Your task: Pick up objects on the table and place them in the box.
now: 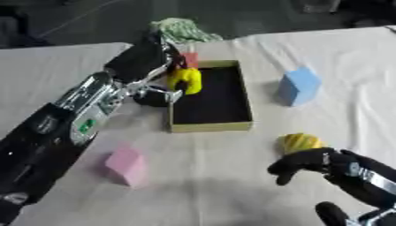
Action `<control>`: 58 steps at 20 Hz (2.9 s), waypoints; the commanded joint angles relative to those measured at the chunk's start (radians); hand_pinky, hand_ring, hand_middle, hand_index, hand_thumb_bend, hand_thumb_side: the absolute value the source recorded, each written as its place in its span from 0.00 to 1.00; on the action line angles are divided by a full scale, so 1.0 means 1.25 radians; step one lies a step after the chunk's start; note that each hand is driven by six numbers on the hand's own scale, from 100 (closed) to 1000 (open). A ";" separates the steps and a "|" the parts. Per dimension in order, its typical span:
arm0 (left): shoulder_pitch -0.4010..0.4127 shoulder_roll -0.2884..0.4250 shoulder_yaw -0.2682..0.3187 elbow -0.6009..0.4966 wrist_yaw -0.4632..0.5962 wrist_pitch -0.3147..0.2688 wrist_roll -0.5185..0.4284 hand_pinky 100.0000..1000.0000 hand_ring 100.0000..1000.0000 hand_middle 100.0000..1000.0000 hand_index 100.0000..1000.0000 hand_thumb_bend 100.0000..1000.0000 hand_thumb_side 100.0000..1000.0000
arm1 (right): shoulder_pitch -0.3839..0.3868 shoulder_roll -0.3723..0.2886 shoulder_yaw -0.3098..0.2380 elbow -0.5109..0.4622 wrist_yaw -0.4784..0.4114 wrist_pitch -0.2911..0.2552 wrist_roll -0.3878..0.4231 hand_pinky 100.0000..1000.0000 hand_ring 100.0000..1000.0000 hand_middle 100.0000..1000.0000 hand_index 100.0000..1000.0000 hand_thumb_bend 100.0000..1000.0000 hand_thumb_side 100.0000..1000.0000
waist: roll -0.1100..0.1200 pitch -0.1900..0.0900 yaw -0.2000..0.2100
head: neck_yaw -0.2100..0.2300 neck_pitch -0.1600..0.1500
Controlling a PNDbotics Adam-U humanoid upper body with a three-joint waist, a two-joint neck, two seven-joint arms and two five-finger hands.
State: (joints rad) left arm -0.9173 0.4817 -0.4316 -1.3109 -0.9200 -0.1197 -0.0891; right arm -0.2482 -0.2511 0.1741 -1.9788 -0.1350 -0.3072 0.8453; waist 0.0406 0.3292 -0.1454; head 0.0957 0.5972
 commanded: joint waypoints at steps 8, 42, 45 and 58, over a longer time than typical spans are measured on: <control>-0.017 -0.026 0.024 0.095 -0.102 0.017 0.073 0.61 0.51 0.53 0.76 0.00 0.18 | -0.012 -0.002 0.002 -0.017 -0.014 -0.002 0.010 0.79 0.82 0.66 0.93 0.00 0.37 | -0.003 -0.014 -0.004 | 0.003 -0.013; 0.169 0.268 -0.082 -0.293 0.099 -0.168 -0.126 0.80 0.76 0.82 0.94 0.24 0.36 | 0.004 -0.029 -0.019 -0.017 0.011 0.001 -0.010 0.79 0.82 0.66 0.93 0.00 0.38 | 0.027 -0.025 0.039 | -0.060 -0.021; 0.221 0.320 -0.078 -0.345 0.095 -0.200 -0.158 0.80 0.77 0.83 0.94 0.30 0.38 | 0.006 -0.033 -0.018 -0.017 0.012 -0.001 -0.011 0.79 0.82 0.66 0.93 0.00 0.38 | 0.029 -0.027 0.040 | -0.059 -0.020; 0.369 0.464 0.058 -0.548 0.152 -0.234 -0.299 0.80 0.77 0.84 0.94 0.46 0.43 | 0.003 -0.029 -0.014 -0.017 0.011 0.000 -0.007 0.79 0.82 0.66 0.93 0.00 0.37 | 0.026 -0.027 0.032 | -0.047 -0.024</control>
State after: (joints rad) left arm -0.4494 1.0213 -0.3795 -1.9701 -0.7323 -0.4202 -0.4466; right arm -0.2369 -0.2769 0.1559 -1.9788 -0.1208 -0.3034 0.8321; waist 0.0753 0.3152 -0.1048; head 0.0338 0.5712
